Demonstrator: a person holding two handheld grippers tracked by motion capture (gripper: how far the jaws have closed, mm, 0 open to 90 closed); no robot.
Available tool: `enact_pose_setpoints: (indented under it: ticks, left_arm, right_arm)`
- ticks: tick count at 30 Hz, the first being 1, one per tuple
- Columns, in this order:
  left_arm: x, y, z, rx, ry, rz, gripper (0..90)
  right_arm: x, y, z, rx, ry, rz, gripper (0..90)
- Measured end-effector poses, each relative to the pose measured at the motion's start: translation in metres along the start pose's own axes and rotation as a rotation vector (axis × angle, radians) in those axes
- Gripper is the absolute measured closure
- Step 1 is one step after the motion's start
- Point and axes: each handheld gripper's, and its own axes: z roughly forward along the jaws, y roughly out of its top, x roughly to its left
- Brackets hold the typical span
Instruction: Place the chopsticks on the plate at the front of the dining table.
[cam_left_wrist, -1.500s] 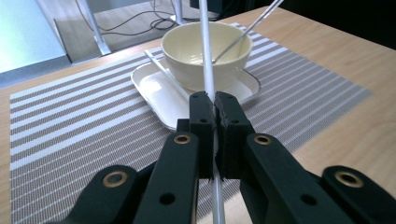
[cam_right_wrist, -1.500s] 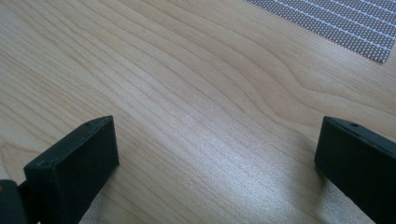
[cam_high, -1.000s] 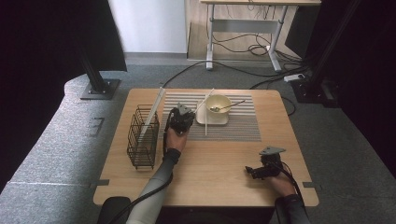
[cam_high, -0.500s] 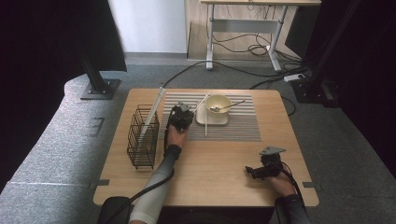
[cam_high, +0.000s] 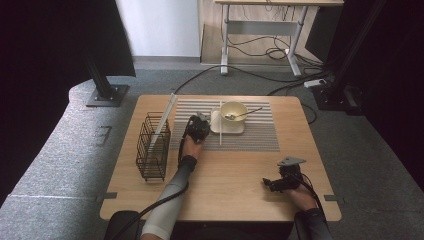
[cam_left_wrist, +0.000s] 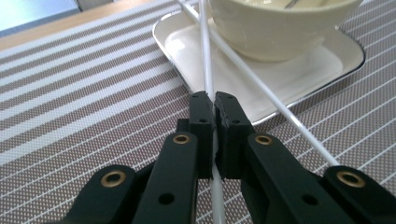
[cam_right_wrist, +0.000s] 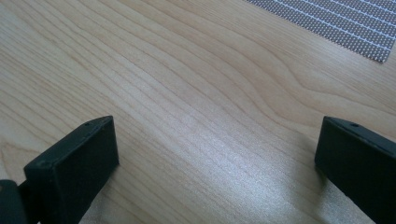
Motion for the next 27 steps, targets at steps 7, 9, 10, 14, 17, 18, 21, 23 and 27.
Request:
enact_pose_setpoints:
  ticks: [7,9,10,14,17,18,21,23,27]
  left_arm:
    - [-0.005,-0.006,0.011,0.077,-0.016,0.012,82.7]
    - [-0.006,-0.007,0.014,0.090,-0.020,0.012,81.2]
    - [-0.006,-0.008,0.015,0.092,-0.019,0.012,80.5]
    - [-0.007,-0.008,0.016,0.097,-0.024,0.014,78.0]
    - [-0.007,-0.007,0.016,0.096,-0.037,0.018,75.9]
    - [-0.008,-0.007,0.016,0.096,-0.036,0.025,75.5]
    - [-0.008,-0.007,0.017,0.100,-0.045,0.032,74.8]
    - [-0.009,-0.007,0.017,0.103,-0.040,0.048,74.4]
    - [-0.010,-0.008,0.017,0.105,-0.047,0.050,71.2]
  right_arm:
    - [0.000,0.000,0.000,0.000,0.000,0.000,0.0]
    - [0.000,0.000,0.000,0.000,0.000,0.000,0.0]
    - [0.000,0.000,0.000,0.000,0.000,0.001,0.0]
    - [0.000,0.000,0.000,0.001,0.000,0.001,0.0]
    - [0.000,0.000,0.000,0.001,0.000,0.001,0.0]
    - [0.000,0.000,0.000,0.001,0.000,0.001,0.0]
    - [0.000,0.000,0.000,0.000,0.000,0.000,0.0]
    - [0.000,0.000,0.000,0.000,0.000,0.000,0.0]
    - [0.000,0.000,0.000,0.001,0.000,0.001,0.0]
